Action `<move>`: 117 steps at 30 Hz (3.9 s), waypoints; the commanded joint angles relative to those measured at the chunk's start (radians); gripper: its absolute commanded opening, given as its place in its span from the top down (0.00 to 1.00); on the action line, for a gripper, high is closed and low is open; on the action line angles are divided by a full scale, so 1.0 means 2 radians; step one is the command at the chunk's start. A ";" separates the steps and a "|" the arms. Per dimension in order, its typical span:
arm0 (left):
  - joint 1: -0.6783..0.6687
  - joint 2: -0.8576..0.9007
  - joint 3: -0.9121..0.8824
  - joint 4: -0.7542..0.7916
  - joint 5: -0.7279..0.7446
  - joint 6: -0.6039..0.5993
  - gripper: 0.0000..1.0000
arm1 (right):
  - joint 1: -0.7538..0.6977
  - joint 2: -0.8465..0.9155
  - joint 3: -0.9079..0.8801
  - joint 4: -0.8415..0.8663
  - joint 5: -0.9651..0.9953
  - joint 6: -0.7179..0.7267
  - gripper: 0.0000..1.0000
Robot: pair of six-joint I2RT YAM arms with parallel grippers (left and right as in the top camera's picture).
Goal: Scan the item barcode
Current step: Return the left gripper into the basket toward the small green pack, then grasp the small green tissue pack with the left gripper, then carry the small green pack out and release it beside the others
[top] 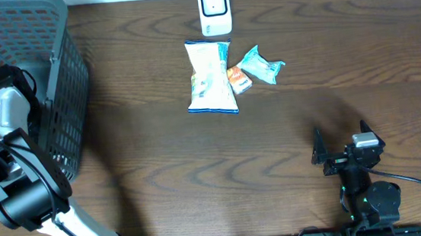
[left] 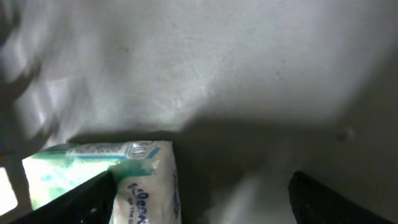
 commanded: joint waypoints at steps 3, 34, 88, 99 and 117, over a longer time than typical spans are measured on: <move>0.000 0.014 0.000 -0.028 -0.023 -0.040 0.13 | -0.002 -0.003 -0.001 -0.002 0.000 0.000 0.01; 0.020 0.016 0.016 -0.058 -0.042 0.007 0.93 | -0.002 -0.003 -0.001 -0.002 0.000 0.000 0.01; -0.583 -0.012 0.072 0.247 0.091 0.123 0.92 | -0.002 -0.002 -0.001 -0.002 0.000 0.000 0.01; -0.623 0.008 0.072 0.266 0.091 0.099 0.83 | -0.002 -0.002 -0.001 -0.002 0.000 0.000 0.01; -0.593 -0.089 0.076 0.219 0.086 0.171 0.37 | -0.002 -0.002 -0.001 -0.002 0.000 0.000 0.01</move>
